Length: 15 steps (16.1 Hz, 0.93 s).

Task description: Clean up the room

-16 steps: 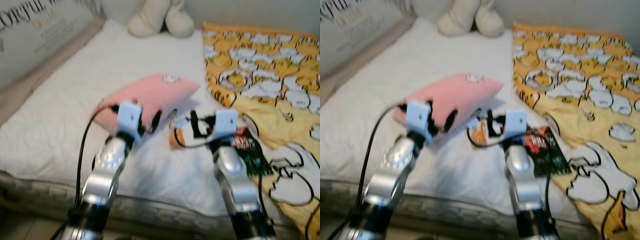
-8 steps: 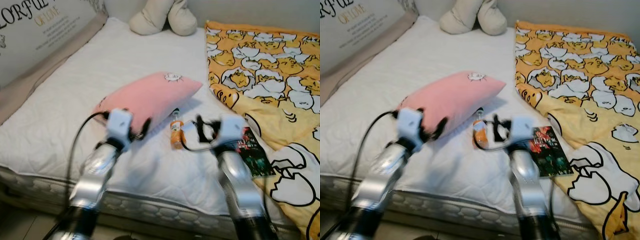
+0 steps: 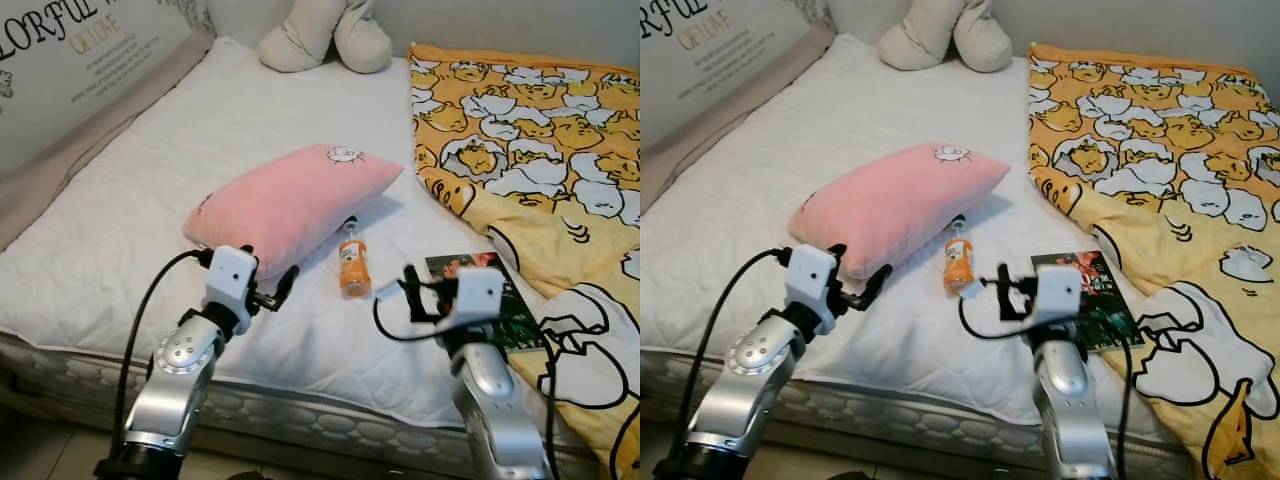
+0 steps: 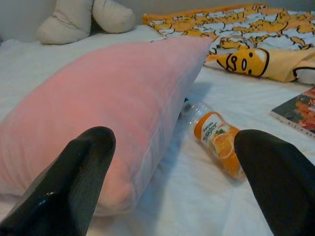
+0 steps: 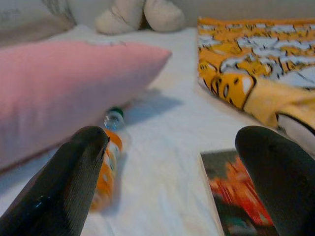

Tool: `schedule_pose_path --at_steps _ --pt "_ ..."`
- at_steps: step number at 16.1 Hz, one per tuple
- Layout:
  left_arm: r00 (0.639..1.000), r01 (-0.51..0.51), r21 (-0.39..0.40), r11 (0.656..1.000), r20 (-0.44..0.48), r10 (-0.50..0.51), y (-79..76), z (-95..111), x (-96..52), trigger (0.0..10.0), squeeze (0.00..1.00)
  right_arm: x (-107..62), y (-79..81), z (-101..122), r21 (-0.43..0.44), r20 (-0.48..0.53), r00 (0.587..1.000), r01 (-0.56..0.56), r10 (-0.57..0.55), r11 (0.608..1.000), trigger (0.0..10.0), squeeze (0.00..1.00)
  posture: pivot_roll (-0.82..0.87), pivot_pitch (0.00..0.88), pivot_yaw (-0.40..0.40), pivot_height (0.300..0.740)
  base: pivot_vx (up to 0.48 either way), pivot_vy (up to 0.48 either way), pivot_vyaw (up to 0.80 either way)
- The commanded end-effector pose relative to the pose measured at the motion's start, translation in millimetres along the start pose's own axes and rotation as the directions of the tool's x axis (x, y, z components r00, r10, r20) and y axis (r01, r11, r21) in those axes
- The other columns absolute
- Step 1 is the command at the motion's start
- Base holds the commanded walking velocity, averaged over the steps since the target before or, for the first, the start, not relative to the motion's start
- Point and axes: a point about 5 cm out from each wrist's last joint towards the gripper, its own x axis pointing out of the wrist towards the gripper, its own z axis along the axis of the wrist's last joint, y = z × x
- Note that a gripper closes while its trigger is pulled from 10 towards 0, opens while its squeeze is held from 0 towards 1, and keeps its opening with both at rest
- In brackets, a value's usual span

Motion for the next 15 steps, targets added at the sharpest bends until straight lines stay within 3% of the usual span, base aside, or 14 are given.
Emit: schedule_pose_path --at_steps 1,5,9,11,13,15 --pt "0.998 -0.001 0.018 1.000 0.056 0.000 -0.3 14 6.3 10.0 0.00 9.5 4.5 7 0.014 0.015 1.000 -0.016 0.016 1.000 10.0 0.00 0.02 0.000 0.020 0.727 0.000 0.000 0.00" --pt "0.995 -0.019 0.054 0.998 0.098 0.014 -1.3 28 11.2 10.0 0.00 39.5 18.1 14 0.048 0.003 0.998 -0.058 0.058 0.997 10.0 0.00 0.06 0.001 0.015 0.727 0.000 0.000 0.00" --pt "0.994 -0.028 0.078 0.997 0.107 0.020 -0.4 40 5.6 10.0 0.00 67.0 33.7 15 0.071 -0.041 0.993 -0.105 0.108 0.992 10.0 0.00 0.17 0.049 -0.004 0.727 0.000 0.000 0.00" --pt "0.992 0.010 -0.013 1.000 0.123 -0.008 -6.2 62 -1.7 10.0 0.00 82.5 36.8 12 0.099 -0.092 0.991 -0.085 0.094 0.991 10.0 0.00 0.25 0.104 -0.008 0.727 0.000 0.000 0.00" --pt "0.987 0.031 0.070 0.997 0.156 -0.041 -13.4 82 -17.7 10.0 0.00 93.7 44.2 14 0.087 -0.125 0.987 -0.087 0.098 0.992 10.0 0.00 0.34 0.166 0.003 0.727 0.000 0.000 0.00" --pt "0.992 0.000 0.081 0.997 0.128 -0.011 -10.9 81 -33.1 10.0 0.00 100.2 43.4 16 0.059 -0.153 0.986 -0.060 0.069 0.996 10.0 0.00 0.40 0.207 -0.002 0.727 0.000 0.000 0.00"
